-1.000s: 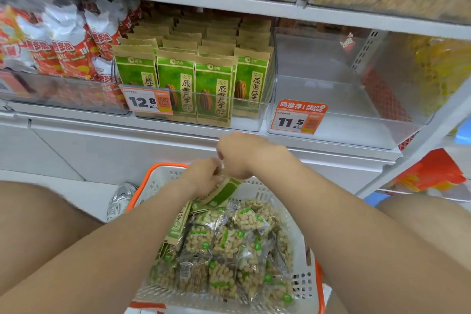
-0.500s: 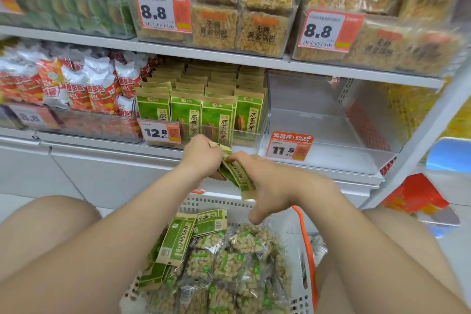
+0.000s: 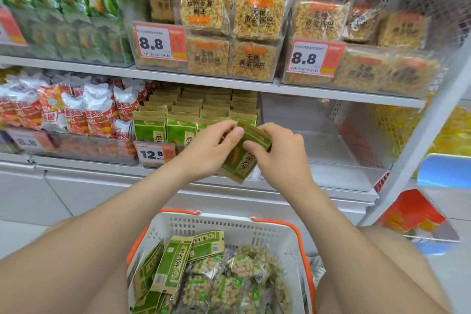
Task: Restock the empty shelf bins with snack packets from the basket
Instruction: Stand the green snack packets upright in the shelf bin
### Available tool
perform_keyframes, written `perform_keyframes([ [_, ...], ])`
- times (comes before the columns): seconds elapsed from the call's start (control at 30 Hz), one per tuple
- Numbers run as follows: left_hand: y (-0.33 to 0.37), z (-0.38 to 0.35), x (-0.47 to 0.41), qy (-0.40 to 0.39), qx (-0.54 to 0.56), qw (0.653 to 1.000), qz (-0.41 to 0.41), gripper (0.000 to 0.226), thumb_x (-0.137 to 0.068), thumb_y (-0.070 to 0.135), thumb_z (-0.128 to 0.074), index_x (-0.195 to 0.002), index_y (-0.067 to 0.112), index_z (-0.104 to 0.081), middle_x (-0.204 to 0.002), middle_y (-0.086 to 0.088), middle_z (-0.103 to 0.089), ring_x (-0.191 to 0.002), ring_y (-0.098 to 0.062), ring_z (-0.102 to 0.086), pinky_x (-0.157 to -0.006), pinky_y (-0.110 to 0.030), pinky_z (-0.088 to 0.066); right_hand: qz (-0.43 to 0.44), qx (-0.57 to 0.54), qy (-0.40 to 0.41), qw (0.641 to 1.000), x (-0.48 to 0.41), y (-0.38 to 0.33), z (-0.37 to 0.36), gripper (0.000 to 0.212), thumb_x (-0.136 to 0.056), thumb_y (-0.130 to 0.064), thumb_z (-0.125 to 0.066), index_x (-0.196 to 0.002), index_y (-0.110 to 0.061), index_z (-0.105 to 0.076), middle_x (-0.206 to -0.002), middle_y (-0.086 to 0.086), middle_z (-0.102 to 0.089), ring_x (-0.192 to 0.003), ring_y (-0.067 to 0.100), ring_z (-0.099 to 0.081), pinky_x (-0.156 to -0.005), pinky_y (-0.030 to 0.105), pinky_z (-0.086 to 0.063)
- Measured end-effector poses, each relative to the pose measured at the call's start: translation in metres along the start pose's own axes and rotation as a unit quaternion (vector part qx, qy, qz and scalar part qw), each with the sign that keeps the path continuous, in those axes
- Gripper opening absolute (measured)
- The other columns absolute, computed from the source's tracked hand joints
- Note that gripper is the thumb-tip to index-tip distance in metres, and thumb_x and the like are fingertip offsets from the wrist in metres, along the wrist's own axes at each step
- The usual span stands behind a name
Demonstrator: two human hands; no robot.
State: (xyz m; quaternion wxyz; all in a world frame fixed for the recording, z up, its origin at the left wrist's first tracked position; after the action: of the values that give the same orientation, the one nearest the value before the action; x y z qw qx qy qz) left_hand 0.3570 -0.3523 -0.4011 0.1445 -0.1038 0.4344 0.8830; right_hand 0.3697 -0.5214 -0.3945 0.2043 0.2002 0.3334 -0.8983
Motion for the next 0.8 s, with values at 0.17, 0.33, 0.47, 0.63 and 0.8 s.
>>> perform_keyframes([
  [0.17, -0.019, 0.005, -0.016, 0.140, 0.035, 0.989, 0.013, 0.045, -0.108, 0.033, -0.055, -0.069, 0.013, -0.055, -0.058, 0.007, -0.043, -0.056, -0.010, -0.039, -0.059, -0.036, -0.032, -0.074, -0.101, 0.026, 0.992, -0.015, 0.003, 0.009, 0.030, -0.091, -0.038, -0.077, -0.116, -0.034, -0.060, -0.077, -0.015, -0.073, -0.078, 0.004, -0.069, -0.076, 0.030, -0.054],
  [0.33, -0.015, 0.002, -0.023, 0.222, -0.002, 0.975, 0.010, 0.040, -0.109, 0.032, -0.054, -0.069, 0.025, -0.054, -0.058, 0.010, -0.050, -0.057, -0.004, -0.046, -0.056, -0.025, -0.032, -0.089, -0.128, -0.002, 0.988, -0.031, 0.006, 0.002, 0.011, -0.094, -0.034, -0.075, -0.101, -0.025, -0.074, -0.073, -0.011, -0.077, -0.072, 0.002, -0.072, -0.080, 0.035, -0.059],
  [0.47, -0.017, 0.013, -0.030, 0.263, -0.089, 0.961, -0.020, 0.021, -0.111, 0.023, -0.045, -0.103, 0.022, -0.065, -0.095, 0.008, -0.064, -0.091, -0.011, -0.056, -0.081, -0.031, -0.045, 0.001, -0.116, 0.136, 0.984, -0.041, -0.004, 0.013, 0.011, -0.093, -0.017, -0.075, -0.103, -0.022, -0.073, -0.085, -0.016, -0.075, -0.081, 0.002, -0.071, -0.080, 0.029, -0.057],
  [0.63, -0.039, 0.009, -0.032, 0.189, -0.270, 0.944, 0.025, 0.039, -0.097, 0.010, -0.055, -0.133, 0.024, -0.058, -0.133, 0.002, -0.059, -0.128, -0.025, -0.046, -0.103, -0.048, -0.039, 0.004, -0.082, 0.082, 0.993, -0.057, 0.007, -0.008, 0.010, -0.099, -0.018, -0.068, -0.108, -0.020, -0.064, -0.086, -0.003, -0.074, -0.080, 0.021, -0.068, -0.076, 0.043, -0.056],
  [0.8, -0.054, -0.002, -0.037, 0.111, -0.333, 0.935, 0.056, 0.049, -0.099, 0.018, -0.058, -0.146, 0.026, -0.047, -0.152, 0.004, -0.046, -0.143, -0.024, -0.032, -0.111, -0.056, -0.028, -0.055, 0.012, 0.033, 0.998, -0.066, 0.021, -0.033, 0.012, -0.102, -0.022, -0.065, -0.104, -0.014, -0.056, -0.090, 0.008, -0.067, -0.087, 0.032, -0.059, -0.070, 0.042, -0.049],
])
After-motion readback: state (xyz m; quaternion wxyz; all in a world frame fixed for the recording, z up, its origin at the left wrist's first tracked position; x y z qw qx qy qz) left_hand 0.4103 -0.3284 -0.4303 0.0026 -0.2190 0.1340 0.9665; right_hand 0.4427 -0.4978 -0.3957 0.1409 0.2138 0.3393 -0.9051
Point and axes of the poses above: each hand's wrist, its own x-axis away from the middle knuckle, its own z-axis out of the back of the hand, y = z × x, the point moved 4 cm from there along -x, towards the middle knuckle
